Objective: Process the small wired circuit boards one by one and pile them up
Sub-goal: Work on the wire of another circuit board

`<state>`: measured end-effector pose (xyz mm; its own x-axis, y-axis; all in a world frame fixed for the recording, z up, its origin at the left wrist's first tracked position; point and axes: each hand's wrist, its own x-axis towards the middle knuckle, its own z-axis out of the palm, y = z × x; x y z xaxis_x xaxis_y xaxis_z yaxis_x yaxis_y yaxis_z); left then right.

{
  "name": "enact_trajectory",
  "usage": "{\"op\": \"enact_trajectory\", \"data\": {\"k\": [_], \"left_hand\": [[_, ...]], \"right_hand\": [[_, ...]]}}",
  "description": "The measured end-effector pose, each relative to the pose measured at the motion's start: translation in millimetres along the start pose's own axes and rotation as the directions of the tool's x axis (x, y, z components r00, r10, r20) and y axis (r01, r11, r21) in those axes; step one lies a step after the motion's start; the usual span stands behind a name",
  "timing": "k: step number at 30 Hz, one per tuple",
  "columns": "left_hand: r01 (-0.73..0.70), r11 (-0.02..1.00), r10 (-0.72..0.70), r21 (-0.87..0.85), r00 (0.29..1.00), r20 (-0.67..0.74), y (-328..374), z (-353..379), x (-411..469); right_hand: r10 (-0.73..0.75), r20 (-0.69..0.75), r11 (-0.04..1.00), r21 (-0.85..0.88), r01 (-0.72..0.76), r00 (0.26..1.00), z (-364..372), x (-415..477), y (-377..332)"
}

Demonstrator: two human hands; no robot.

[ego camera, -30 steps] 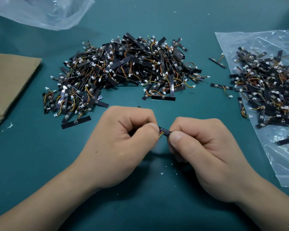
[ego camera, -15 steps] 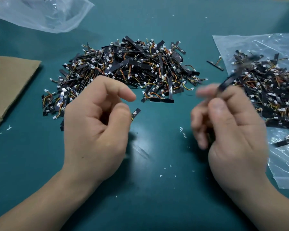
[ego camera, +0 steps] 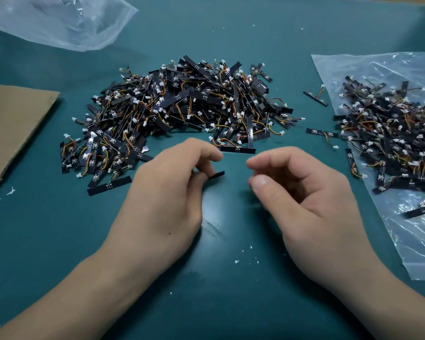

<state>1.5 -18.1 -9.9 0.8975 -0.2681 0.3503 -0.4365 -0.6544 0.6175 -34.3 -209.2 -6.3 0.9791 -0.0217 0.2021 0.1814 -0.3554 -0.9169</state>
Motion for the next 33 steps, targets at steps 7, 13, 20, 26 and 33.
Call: {"op": "enact_trajectory", "data": {"k": [7, 13, 20, 26, 33], "left_hand": [[-0.057, 0.872, 0.045, -0.486, 0.998, -0.035, 5, -1, 1], [-0.038, 0.815, 0.084, -0.578, 0.995, 0.053, 9, -3, 1], [0.012, 0.735, 0.018, -0.678, 0.999, 0.037, 11, -3, 1], [0.066, 0.663, -0.102, -0.745, 0.995, -0.003, 10, -2, 4], [0.137, 0.837, -0.096, -0.529, 0.990, 0.104, 10, -4, 0]], "right_hand": [[-0.013, 0.065, 0.996, -0.084, 0.018, 0.998, 3, 0, -1], [-0.026, 0.109, 0.998, -0.060, 0.033, 0.994, 0, 2, -1], [-0.036, 0.149, 0.984, -0.167, 0.061, 0.988, -1, 0, -2], [-0.023, 0.167, 0.996, -0.079, 0.036, 0.986, -1, -1, -2], [-0.002, -0.038, 0.997, 0.080, 0.005, 0.999, -2, 5, -2]]}}
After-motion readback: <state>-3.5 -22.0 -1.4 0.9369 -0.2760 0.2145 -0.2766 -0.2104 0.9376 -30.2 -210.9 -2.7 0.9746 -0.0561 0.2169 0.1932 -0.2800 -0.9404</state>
